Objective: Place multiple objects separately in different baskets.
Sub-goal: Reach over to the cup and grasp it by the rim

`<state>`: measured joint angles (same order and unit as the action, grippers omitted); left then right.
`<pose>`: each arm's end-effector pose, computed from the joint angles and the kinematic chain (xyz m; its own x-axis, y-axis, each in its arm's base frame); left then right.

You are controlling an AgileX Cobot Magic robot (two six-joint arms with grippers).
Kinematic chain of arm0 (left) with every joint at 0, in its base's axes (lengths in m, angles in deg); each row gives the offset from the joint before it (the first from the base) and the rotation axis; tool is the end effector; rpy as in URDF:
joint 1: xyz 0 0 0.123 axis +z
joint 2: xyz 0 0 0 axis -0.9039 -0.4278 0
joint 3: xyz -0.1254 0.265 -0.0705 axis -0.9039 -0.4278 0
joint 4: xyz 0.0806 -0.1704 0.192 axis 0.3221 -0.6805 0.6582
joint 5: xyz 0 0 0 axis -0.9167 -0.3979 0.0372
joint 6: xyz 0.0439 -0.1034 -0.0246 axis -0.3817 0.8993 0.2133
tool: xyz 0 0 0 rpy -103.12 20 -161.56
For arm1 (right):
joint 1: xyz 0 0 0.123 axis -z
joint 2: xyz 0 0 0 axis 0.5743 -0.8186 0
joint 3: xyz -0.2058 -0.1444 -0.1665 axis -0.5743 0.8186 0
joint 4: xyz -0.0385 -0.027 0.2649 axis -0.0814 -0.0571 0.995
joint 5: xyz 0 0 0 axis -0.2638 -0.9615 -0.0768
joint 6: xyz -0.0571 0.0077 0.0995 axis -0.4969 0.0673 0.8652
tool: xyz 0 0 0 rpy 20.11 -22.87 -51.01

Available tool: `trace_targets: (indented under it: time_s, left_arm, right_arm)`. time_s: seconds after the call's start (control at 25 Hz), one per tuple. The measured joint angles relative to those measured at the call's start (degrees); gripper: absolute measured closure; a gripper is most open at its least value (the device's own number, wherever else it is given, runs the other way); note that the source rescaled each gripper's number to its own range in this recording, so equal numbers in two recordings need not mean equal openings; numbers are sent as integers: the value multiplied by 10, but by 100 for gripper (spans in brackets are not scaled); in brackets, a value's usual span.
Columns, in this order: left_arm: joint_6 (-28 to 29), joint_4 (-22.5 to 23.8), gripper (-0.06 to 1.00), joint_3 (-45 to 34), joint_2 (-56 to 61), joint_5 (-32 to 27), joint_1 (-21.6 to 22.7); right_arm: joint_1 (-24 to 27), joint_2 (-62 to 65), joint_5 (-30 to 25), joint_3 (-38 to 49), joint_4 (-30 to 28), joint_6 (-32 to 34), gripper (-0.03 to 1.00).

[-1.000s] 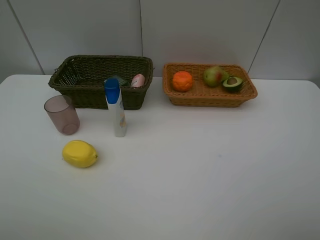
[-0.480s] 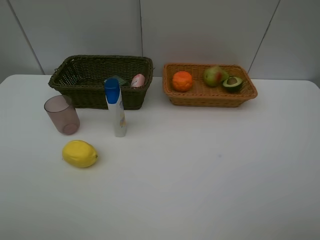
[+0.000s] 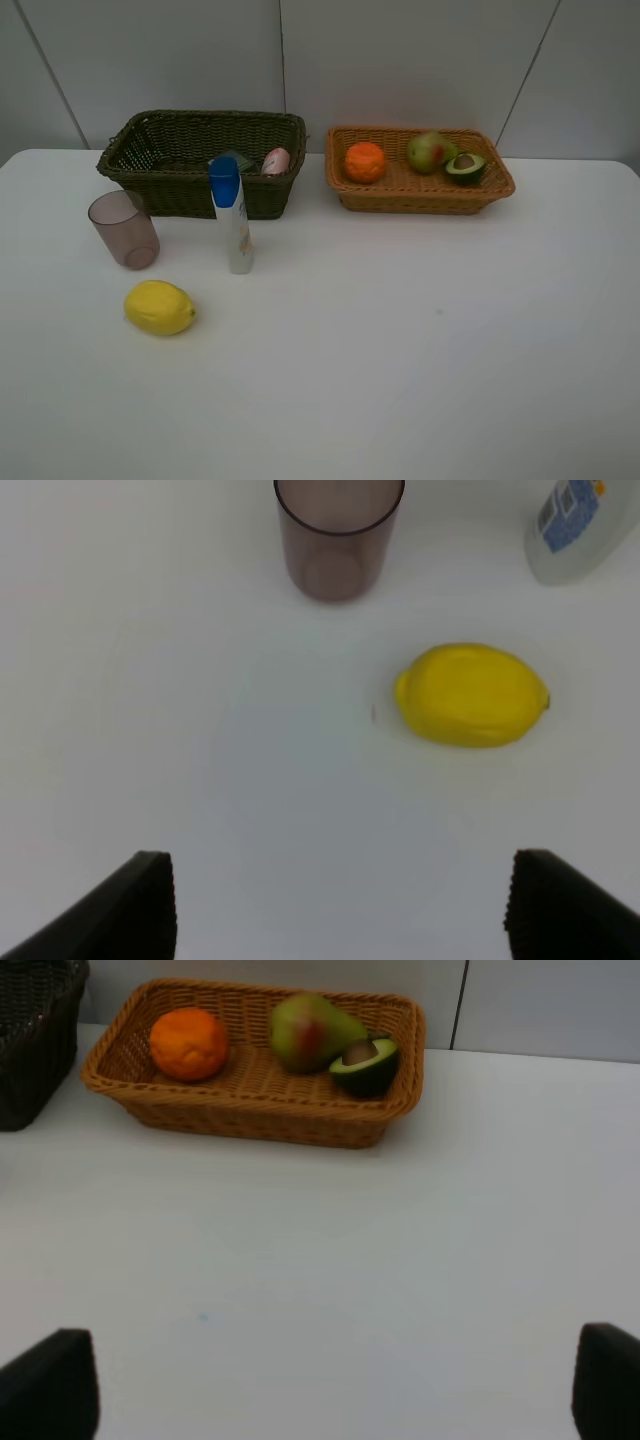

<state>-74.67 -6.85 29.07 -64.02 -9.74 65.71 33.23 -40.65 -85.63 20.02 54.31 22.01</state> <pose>0.1353 -0.0148 0.3100 -0.8314 0.0359 -0.5545 0.1075 0.9895 -0.0971 0.0130 0.0069 0.2838 -0.4005 -0.1250 -0.9077 -0.1293 0.9884 -0.0791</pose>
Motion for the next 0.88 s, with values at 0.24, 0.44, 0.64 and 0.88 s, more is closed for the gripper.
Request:
trace_targets:
  time_s: [0.24,0.44,0.64,0.88]
  left_arm:
    - [-21,-7,6,62,-132,1,0]
    - [-46,-30,6,100,-224,8,0]
    - [-60,-32,6,121,-299,43,-11]
    - [-83,-15,6,162,-389,54,-66]
  right_arm:
    - [0,0,0,0,0,0,-3]
    - [0,0,0,0,0,0,-3]
    - [0,0,0,0,0,0,-3]
    - [0,0,0,0,0,0,-3]
